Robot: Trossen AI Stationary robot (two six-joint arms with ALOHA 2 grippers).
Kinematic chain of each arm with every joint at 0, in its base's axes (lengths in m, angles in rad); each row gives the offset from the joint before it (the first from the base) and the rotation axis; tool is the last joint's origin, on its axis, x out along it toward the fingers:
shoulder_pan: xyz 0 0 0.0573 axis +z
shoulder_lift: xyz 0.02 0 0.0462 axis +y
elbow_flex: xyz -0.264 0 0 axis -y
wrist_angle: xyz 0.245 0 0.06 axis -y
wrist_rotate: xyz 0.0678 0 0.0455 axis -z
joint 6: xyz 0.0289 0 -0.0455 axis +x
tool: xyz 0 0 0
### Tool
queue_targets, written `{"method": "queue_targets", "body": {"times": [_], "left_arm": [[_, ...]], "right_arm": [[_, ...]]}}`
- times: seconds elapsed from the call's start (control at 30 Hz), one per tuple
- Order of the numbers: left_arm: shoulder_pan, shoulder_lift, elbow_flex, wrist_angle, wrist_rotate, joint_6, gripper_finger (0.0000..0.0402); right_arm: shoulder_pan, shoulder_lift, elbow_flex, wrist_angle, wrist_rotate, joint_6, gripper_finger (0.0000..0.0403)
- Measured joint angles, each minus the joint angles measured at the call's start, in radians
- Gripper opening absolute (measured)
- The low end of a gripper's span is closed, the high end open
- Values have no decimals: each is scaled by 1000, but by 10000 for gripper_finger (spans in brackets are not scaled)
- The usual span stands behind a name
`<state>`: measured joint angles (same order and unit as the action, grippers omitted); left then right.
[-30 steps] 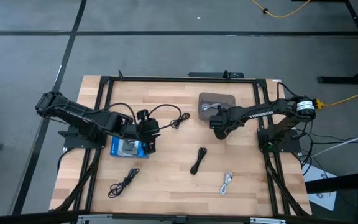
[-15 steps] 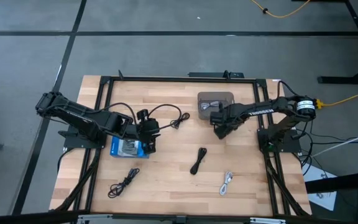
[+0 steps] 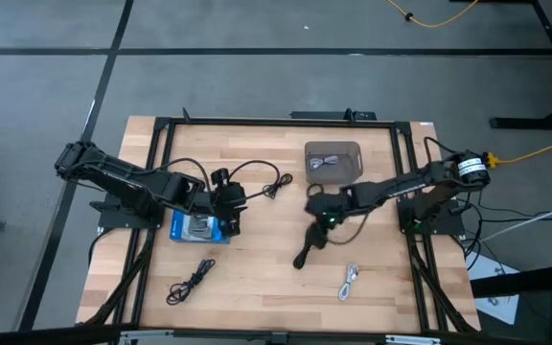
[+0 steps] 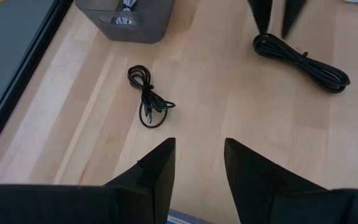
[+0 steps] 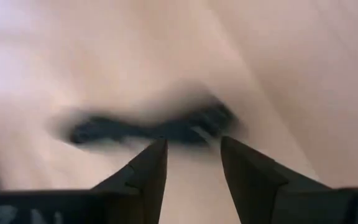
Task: Pick and place USB-C Cables
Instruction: Put the top black charger cable into the black bin
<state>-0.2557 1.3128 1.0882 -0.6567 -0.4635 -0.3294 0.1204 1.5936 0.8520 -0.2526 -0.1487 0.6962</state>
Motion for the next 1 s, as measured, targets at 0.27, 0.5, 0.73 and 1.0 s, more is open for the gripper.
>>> {"method": "queue_targets", "body": {"times": [0.27, 0.5, 0.73, 1.0], "left_arm": [[-32, -16, 0, -35, -247, -69, 130], [-130, -33, 0, -137, -364, -96, 131], [-187, -31, 0, -154, -396, -123, 130], [-229, -31, 0, -179, -362, -135, 131]], "right_arm": [[1, 0, 2, 592, 565, -376, 155], [-159, 6, 134, 617, 459, -468, 155], [-298, 74, 484, 13, 328, -552, 155], [-411, 179, 744, -345, 84, -664, 155]]}}
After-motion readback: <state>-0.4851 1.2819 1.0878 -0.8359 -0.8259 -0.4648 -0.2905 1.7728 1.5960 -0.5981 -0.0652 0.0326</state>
